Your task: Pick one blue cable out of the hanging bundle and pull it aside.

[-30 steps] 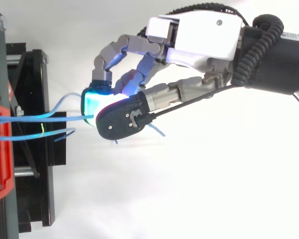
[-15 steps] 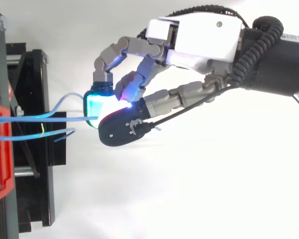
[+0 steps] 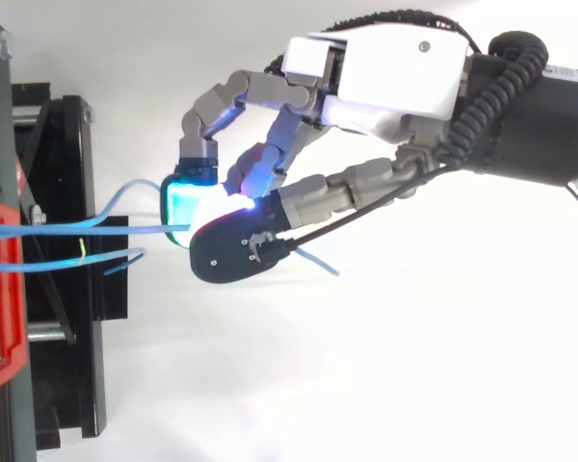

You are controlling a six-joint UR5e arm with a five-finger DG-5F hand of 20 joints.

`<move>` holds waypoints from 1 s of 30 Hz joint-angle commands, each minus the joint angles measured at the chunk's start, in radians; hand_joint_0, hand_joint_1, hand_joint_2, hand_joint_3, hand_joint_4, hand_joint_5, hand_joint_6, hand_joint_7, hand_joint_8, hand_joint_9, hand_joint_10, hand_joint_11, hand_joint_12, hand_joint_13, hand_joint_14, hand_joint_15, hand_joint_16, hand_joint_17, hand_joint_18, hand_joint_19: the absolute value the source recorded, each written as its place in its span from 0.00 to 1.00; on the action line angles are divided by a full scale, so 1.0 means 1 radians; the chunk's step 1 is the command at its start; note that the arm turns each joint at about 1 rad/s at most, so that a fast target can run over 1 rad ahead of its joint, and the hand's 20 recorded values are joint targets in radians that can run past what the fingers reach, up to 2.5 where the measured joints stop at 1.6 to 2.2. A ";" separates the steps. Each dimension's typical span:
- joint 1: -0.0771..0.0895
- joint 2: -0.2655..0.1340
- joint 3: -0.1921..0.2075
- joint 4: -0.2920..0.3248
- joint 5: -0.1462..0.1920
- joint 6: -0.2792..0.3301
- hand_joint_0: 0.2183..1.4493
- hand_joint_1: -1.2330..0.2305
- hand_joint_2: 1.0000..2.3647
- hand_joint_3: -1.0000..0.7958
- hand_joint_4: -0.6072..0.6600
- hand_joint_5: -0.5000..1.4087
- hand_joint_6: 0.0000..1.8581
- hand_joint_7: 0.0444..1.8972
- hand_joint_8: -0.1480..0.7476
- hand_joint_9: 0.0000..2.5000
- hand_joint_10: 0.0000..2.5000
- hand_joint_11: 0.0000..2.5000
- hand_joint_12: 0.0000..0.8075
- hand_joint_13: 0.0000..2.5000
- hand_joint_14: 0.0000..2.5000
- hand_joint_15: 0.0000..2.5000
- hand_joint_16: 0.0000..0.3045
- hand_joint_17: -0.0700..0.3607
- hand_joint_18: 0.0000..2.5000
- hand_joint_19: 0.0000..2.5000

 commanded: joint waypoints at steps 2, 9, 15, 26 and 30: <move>0.000 0.001 -0.001 -0.011 -0.004 0.019 0.31 0.24 0.01 0.55 0.32 0.24 0.48 0.53 0.41 0.51 0.01 0.27 0.35 0.35 0.01 0.16 0.18 0.44 0.32 0.16; 0.000 0.001 -0.001 -0.017 -0.113 0.271 0.26 0.23 0.15 0.55 0.27 0.25 0.47 0.54 0.42 0.46 0.01 0.19 0.37 0.36 0.01 0.15 0.19 0.46 0.34 0.15; 0.000 0.001 -0.001 -0.017 -0.131 0.280 0.25 0.24 0.18 0.54 0.28 0.25 0.46 0.55 0.44 0.41 0.00 0.16 0.39 0.36 0.01 0.15 0.19 0.46 0.34 0.14; 0.001 0.001 -0.001 -0.026 -0.131 0.278 0.23 0.24 0.24 0.53 0.28 0.25 0.46 0.55 0.46 0.35 0.00 0.11 0.43 0.35 0.01 0.13 0.19 0.47 0.33 0.14; 0.000 0.001 -0.001 -0.026 -0.128 0.280 0.23 0.24 0.24 0.53 0.28 0.25 0.46 0.55 0.46 0.35 0.00 0.11 0.43 0.35 0.01 0.14 0.19 0.47 0.33 0.15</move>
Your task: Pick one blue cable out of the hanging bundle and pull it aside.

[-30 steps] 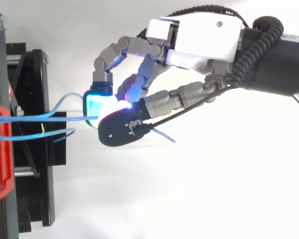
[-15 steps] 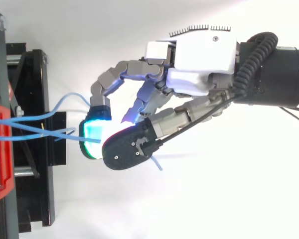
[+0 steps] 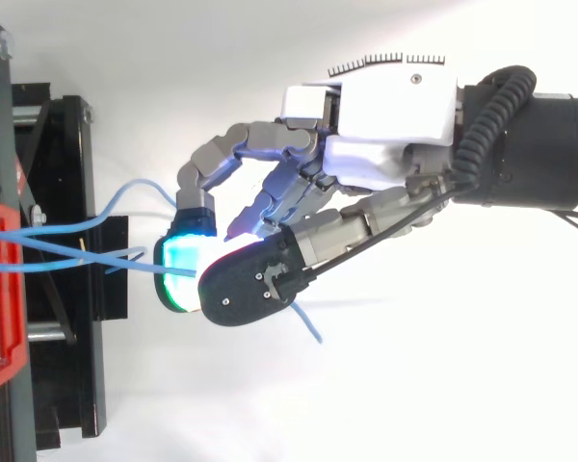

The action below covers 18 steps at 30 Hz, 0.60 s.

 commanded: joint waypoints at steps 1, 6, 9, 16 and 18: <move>0.000 0.000 0.000 0.000 0.002 0.000 0.23 0.24 0.24 0.53 0.28 0.25 0.46 0.54 0.46 0.35 0.00 0.11 0.42 0.35 0.01 0.14 0.19 0.47 0.33 0.15; 0.000 0.000 0.000 0.000 0.002 -0.008 0.23 0.24 0.24 0.53 0.28 0.25 0.46 0.54 0.46 0.36 0.00 0.11 0.42 0.35 0.01 0.14 0.19 0.47 0.33 0.15; 0.000 0.000 0.000 0.000 -0.002 -0.009 0.23 0.25 0.24 0.53 0.28 0.25 0.46 0.55 0.46 0.36 0.00 0.11 0.42 0.35 0.01 0.14 0.19 0.47 0.33 0.15; 0.000 0.000 0.000 0.001 -0.001 -0.011 0.22 0.25 0.25 0.53 0.28 0.25 0.46 0.55 0.46 0.37 0.00 0.11 0.41 0.35 0.01 0.14 0.19 0.47 0.33 0.15; 0.000 0.000 0.000 0.003 -0.001 -0.011 0.22 0.25 0.25 0.53 0.28 0.25 0.46 0.54 0.46 0.37 0.00 0.12 0.41 0.35 0.01 0.14 0.19 0.47 0.33 0.15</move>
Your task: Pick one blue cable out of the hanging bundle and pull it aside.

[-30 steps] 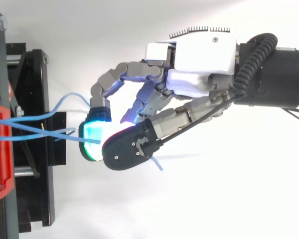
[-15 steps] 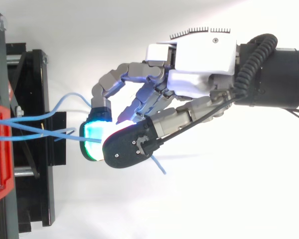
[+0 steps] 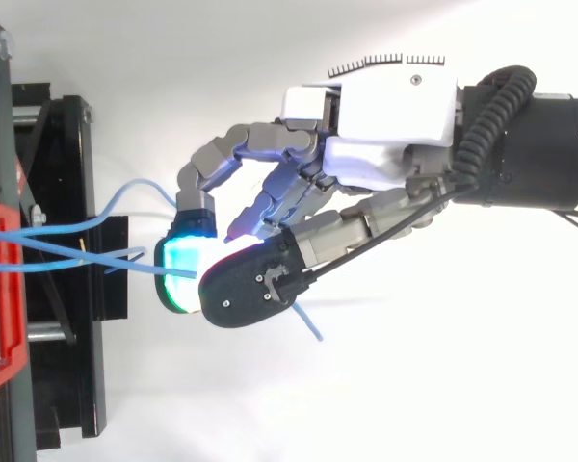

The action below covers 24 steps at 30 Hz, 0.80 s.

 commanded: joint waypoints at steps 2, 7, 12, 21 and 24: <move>0.000 0.000 0.000 0.003 0.001 -0.001 0.22 0.25 0.25 0.53 0.28 0.25 0.46 0.54 0.46 0.37 0.00 0.11 0.41 0.35 0.01 0.14 0.19 0.47 0.33 0.15; 0.000 0.000 -0.002 0.003 0.001 -0.001 0.22 0.25 0.26 0.53 0.28 0.25 0.46 0.55 0.46 0.38 0.00 0.12 0.41 0.35 0.01 0.14 0.19 0.47 0.33 0.15; 0.001 0.000 -0.002 0.005 0.002 -0.001 0.22 0.25 0.26 0.53 0.28 0.25 0.46 0.55 0.46 0.38 0.00 0.12 0.41 0.35 0.01 0.14 0.19 0.47 0.33 0.15; 0.000 0.000 -0.002 0.005 0.002 -0.001 0.22 0.25 0.26 0.53 0.28 0.25 0.46 0.55 0.46 0.38 0.00 0.12 0.41 0.36 0.01 0.14 0.19 0.47 0.33 0.15; 0.000 0.000 -0.002 0.005 0.002 -0.001 0.22 0.25 0.26 0.53 0.28 0.25 0.46 0.55 0.46 0.38 0.00 0.12 0.41 0.36 0.01 0.14 0.19 0.47 0.33 0.15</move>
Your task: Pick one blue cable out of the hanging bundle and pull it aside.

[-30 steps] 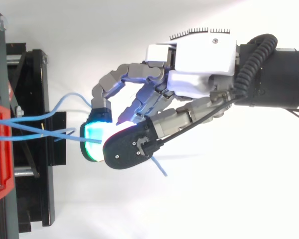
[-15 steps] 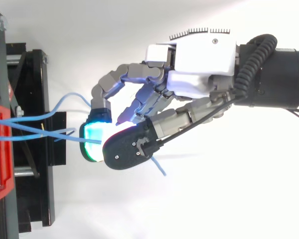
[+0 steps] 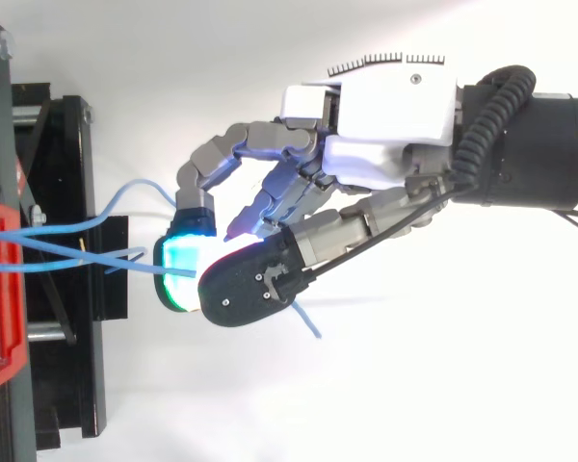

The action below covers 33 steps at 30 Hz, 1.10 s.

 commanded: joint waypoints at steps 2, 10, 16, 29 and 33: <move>0.000 0.000 0.000 0.001 0.000 0.000 0.22 0.25 0.27 0.52 0.27 0.25 0.46 0.55 0.46 0.38 0.00 0.12 0.41 0.36 0.01 0.15 0.19 0.47 0.33 0.15; 0.002 0.000 0.000 0.001 0.000 0.000 0.22 0.25 0.27 0.52 0.27 0.25 0.46 0.55 0.46 0.39 0.00 0.12 0.40 0.35 0.01 0.15 0.19 0.47 0.33 0.15; 0.000 0.000 0.000 0.001 0.000 0.000 0.22 0.25 0.27 0.52 0.27 0.25 0.46 0.54 0.45 0.39 0.00 0.12 0.40 0.35 0.01 0.14 0.19 0.47 0.33 0.15; 0.000 -0.001 0.000 0.001 0.000 0.000 0.22 0.25 0.27 0.52 0.27 0.25 0.46 0.53 0.47 0.40 0.00 0.13 0.42 0.38 0.01 0.15 0.19 0.46 0.36 0.14; 0.000 0.000 0.000 0.001 0.000 0.000 0.22 0.25 0.26 0.52 0.28 0.25 0.46 0.52 0.48 0.40 0.00 0.13 0.43 0.38 0.01 0.16 0.19 0.46 0.36 0.14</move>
